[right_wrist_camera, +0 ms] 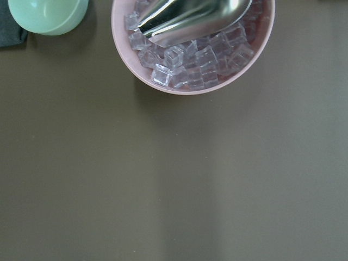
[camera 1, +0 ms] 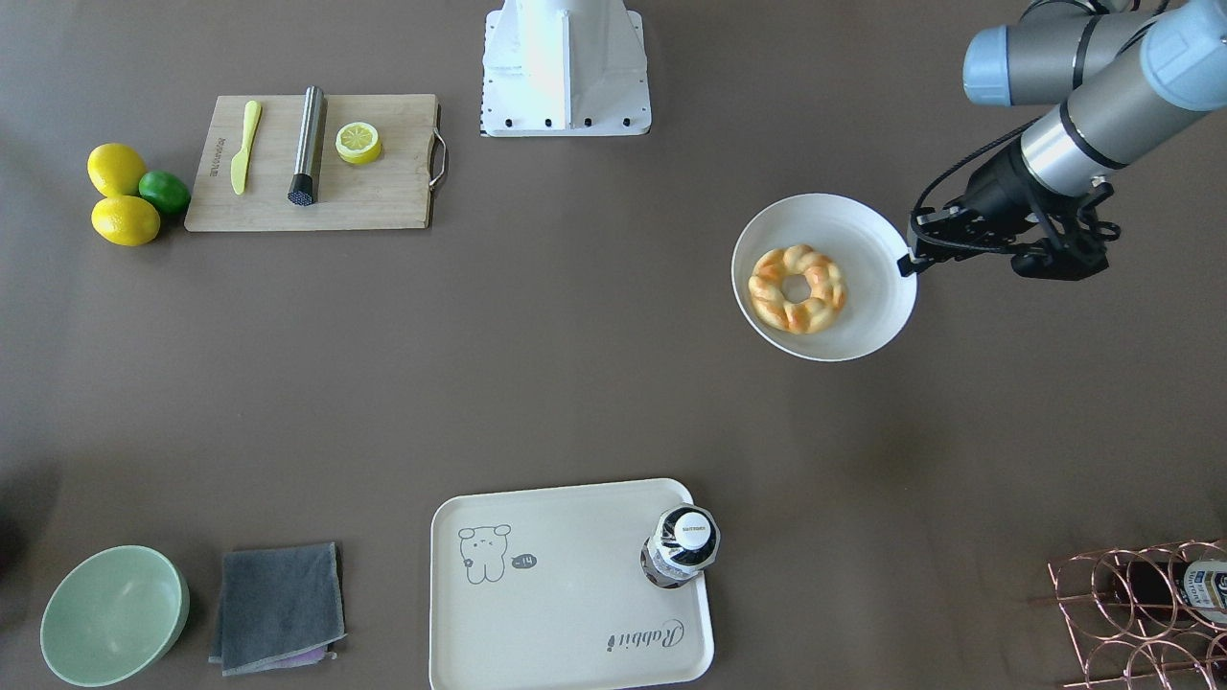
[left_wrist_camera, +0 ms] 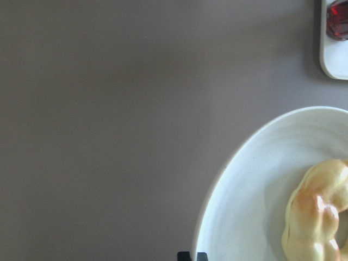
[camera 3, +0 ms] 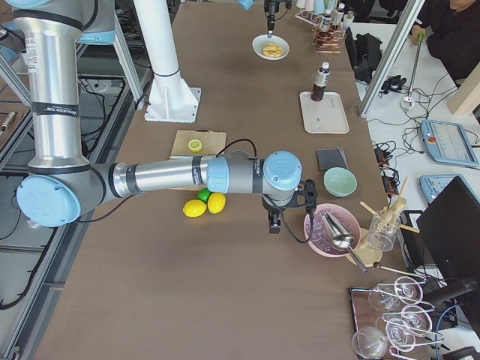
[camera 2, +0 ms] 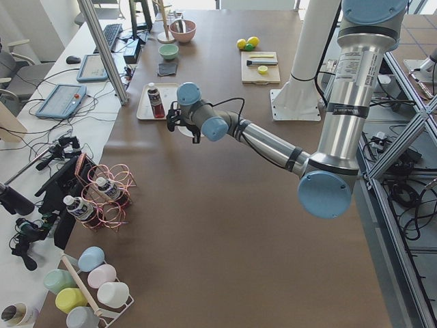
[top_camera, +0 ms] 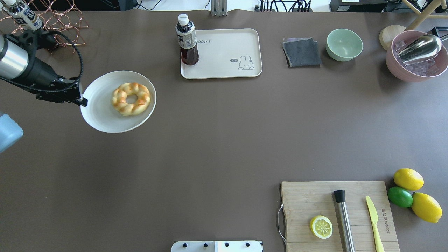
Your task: Place donut on tray
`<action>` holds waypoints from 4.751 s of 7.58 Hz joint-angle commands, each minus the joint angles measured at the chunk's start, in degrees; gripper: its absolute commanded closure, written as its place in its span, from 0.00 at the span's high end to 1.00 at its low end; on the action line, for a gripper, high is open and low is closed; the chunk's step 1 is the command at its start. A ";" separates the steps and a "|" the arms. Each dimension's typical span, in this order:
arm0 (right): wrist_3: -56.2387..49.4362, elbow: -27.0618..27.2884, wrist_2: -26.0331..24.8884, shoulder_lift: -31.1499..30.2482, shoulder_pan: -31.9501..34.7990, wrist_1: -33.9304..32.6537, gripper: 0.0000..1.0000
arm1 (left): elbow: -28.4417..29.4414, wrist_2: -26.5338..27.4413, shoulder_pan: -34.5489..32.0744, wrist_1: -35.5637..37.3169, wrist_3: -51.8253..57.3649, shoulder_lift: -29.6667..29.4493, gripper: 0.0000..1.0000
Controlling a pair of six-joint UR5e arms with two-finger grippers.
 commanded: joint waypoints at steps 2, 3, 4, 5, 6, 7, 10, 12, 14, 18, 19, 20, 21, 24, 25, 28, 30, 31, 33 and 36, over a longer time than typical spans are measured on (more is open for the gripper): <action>29.22 0.70 0.92 10.10 -12.42 14.52 1.00 | -1.98 6.15 9.74 0.03 -13.74 -5.67 0.00; 31.03 1.48 -0.66 10.12 -14.63 18.49 1.00 | -1.72 7.72 12.37 0.03 -19.17 -9.33 0.00; 32.97 1.58 -1.98 10.99 -17.44 20.88 1.00 | -1.63 11.56 16.92 0.03 -23.75 -12.24 0.00; 39.42 1.06 -3.04 14.39 -19.99 22.82 1.00 | -1.45 14.73 20.45 0.21 -26.40 -14.01 0.00; 48.80 1.05 -5.31 17.82 -23.67 24.66 1.00 | -1.28 15.55 21.35 0.38 -27.65 -15.07 0.00; 58.12 1.49 -9.77 19.77 -28.41 28.25 1.00 | -0.84 15.64 21.36 0.47 -28.09 -16.04 0.00; 75.05 1.75 -16.83 22.23 -38.45 37.51 1.00 | 1.53 17.21 21.36 1.17 -30.10 -19.99 0.00; 84.55 1.75 -16.85 24.26 -43.03 37.08 1.00 | 3.11 18.63 21.36 4.67 -31.26 -24.47 0.00; 88.52 1.67 -16.85 24.62 -45.94 36.99 1.00 | 3.55 20.21 21.53 4.69 -31.44 -24.49 0.00; 88.53 1.84 -16.06 25.84 -47.96 31.55 0.97 | 3.47 28.03 25.14 4.69 -31.44 -24.05 0.00; 88.45 1.84 -16.05 26.89 -48.31 29.19 0.94 | 3.47 28.04 25.14 4.69 -31.53 -24.22 0.00; 88.27 1.84 -16.05 27.60 -48.41 27.08 0.93 | 3.47 28.13 25.23 4.78 -31.53 -24.22 0.00; 88.01 1.84 -16.14 27.70 -48.67 26.88 0.92 | 3.47 28.13 25.58 4.78 -32.66 -24.31 0.00; 87.92 1.84 -16.58 27.61 -49.20 26.44 0.54 | 3.47 28.65 25.75 4.78 -33.45 -24.48 0.00; 87.92 2.02 -16.58 27.61 -49.11 26.44 0.43 | 3.47 29.00 26.10 4.78 -33.55 -24.49 0.00; 87.92 2.54 -16.84 27.52 -49.28 26.44 0.20 | 3.47 29.01 26.19 4.78 -33.55 -24.14 0.00; 87.92 2.55 -17.28 27.35 -49.98 26.44 0.04 | 3.56 29.01 26.19 4.78 -33.55 -24.22 0.00; 87.92 2.72 -18.94 27.43 -50.77 26.44 0.04 | 3.21 29.01 26.19 4.78 -33.63 -24.31 0.00; 87.92 3.16 -18.52 27.34 -50.17 26.44 0.00 | 2.94 28.92 26.19 4.78 -33.64 -24.40 0.00; 87.92 3.95 -17.64 27.26 -49.11 26.53 0.00 | 3.12 29.09 26.19 4.78 -33.64 -24.14 0.98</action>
